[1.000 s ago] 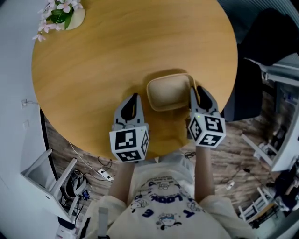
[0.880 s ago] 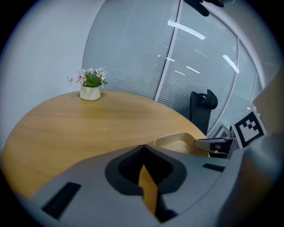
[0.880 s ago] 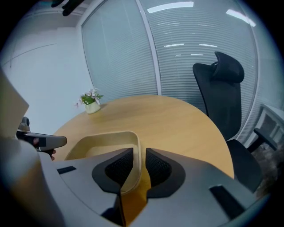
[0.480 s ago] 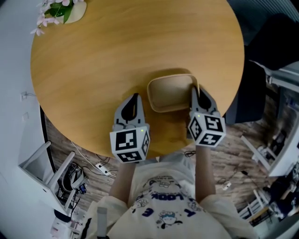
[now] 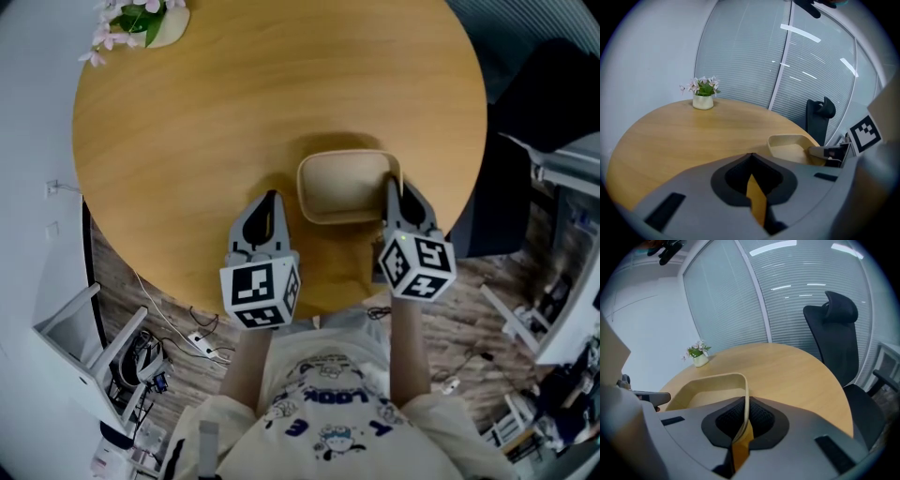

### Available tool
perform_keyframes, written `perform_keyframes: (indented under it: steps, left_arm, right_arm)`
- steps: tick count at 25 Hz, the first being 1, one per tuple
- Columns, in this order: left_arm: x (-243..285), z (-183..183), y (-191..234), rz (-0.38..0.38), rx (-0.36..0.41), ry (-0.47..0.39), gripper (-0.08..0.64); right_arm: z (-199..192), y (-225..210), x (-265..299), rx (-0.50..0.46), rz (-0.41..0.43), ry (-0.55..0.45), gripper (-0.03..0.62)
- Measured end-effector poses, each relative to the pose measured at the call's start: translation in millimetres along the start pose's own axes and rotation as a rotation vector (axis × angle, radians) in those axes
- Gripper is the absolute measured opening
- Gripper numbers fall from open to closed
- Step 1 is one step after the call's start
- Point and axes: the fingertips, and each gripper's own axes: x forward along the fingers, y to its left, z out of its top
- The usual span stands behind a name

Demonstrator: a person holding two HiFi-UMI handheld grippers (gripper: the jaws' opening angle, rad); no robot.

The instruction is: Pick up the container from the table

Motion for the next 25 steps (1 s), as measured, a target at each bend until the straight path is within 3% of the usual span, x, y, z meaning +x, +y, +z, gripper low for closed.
perform_keyframes:
  steps: [6, 25]
  left_arm:
    - [-22, 27, 4, 0.002, 0.000, -0.068, 0.002]
    - [-129, 133, 28, -0.021, 0.030, -0.393, 0.002]
  right_arm:
    - [32, 15, -18, -0.003, -0.002, -0.067, 0.014]
    - [125, 83, -102, -0.004, -0.019, -0.311, 0.014]
